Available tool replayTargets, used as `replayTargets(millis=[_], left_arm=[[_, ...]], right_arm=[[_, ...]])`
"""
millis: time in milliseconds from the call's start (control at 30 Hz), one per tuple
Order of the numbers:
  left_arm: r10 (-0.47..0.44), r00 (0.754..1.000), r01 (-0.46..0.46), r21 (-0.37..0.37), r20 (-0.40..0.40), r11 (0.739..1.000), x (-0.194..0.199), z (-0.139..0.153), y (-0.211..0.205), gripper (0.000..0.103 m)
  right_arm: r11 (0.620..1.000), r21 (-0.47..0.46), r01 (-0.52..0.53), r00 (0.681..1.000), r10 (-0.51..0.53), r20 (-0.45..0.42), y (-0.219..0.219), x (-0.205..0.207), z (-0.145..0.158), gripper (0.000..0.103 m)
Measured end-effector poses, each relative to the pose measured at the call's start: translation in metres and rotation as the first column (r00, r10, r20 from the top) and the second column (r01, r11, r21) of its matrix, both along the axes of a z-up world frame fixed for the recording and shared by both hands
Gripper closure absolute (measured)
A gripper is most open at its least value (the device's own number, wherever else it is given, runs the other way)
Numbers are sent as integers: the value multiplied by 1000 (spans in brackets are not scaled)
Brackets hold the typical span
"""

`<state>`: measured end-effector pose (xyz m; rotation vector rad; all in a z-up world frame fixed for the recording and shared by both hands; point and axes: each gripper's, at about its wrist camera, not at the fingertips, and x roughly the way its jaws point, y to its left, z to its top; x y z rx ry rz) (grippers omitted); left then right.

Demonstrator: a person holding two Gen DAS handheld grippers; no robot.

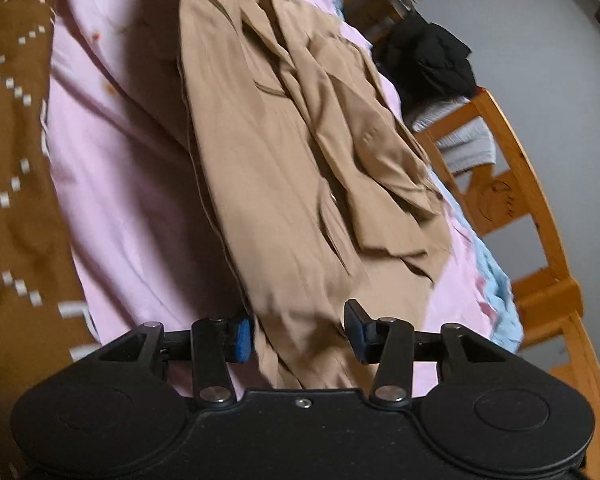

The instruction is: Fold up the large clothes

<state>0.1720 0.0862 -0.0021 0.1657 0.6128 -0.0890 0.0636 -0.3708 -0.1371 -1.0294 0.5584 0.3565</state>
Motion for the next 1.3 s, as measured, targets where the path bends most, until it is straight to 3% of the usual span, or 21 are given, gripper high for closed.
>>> replayTargets(millis=[300,367,433,567,633,700,900,1000,1167,1300], left_arm=[[38,999,-38,1,-18,999,-4,-7,1,100],[39,999,-39,5,-17,999,-4,-7,1,100],[41,999,-41,10,-15,999,-4,-7,0,100],[53,998,-53,5,-13,999,-1,-7,0,100],[58,998,-58,6,-11,998,-1,-7,0,100],[60,998,-60,7,-10,998,-2,-8,-1,100],[60,998,-59,17,-12,998,-5,-9,-2,101],[66,998,-66,8,-12,998,-4,-8,-1,101],[45,999,-46,18,30,999,-20,0,-1,101],[71,997,-68,-52,44,996,-42,19,13,101]], right_arm=[[998,-32,47,999,-46,22,-16,2,-1,60],[998,-56,30,998,-27,48,-16,-1,0,57],[997,-78,18,996,-11,85,-17,-1,0,45],[996,-90,-11,988,25,152,-18,0,8,45],[995,-96,-29,987,44,158,-20,-3,9,60],[993,-107,-48,985,65,158,-21,-9,8,68],[993,-110,-39,968,64,241,-24,-15,20,77],[994,-100,-43,967,66,246,-25,-10,27,99],[998,-49,-44,982,52,179,-25,-9,47,102],[999,-16,-36,988,38,150,-27,-28,72,103]])
